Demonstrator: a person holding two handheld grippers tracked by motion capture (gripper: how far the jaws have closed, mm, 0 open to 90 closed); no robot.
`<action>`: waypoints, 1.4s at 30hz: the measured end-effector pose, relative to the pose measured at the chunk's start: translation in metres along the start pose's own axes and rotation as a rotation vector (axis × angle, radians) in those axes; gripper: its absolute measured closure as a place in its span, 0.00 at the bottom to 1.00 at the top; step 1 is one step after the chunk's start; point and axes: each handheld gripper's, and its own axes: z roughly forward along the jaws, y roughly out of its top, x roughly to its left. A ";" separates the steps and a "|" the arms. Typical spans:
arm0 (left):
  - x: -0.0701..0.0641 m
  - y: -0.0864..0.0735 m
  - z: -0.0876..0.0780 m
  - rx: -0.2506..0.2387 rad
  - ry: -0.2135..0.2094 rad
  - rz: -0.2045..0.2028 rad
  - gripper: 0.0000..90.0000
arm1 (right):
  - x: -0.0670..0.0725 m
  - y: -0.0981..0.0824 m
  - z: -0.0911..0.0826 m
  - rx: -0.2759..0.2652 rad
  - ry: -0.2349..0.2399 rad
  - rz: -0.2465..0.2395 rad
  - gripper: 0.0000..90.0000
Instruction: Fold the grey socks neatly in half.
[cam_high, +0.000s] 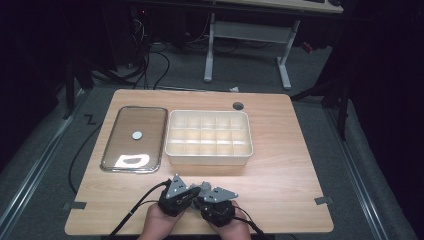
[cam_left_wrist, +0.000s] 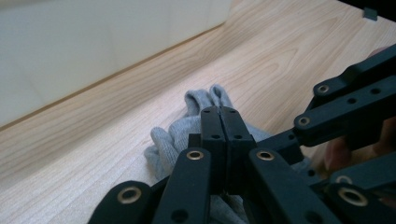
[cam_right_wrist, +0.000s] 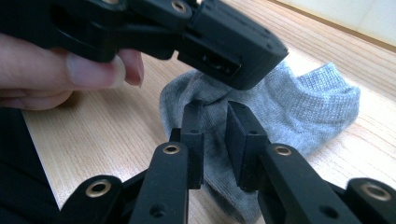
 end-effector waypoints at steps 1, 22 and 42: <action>0.001 -0.001 0.000 0.010 0.004 0.007 0.99 | 0.000 0.000 0.000 0.002 -0.003 -0.003 0.87; 0.003 -0.018 -0.006 0.065 0.057 0.008 1.00 | -0.013 0.014 -0.023 -0.015 -0.010 0.055 0.77; -0.007 -0.017 -0.004 0.024 0.055 0.030 0.75 | -0.026 -0.002 -0.011 0.053 -0.028 0.192 0.90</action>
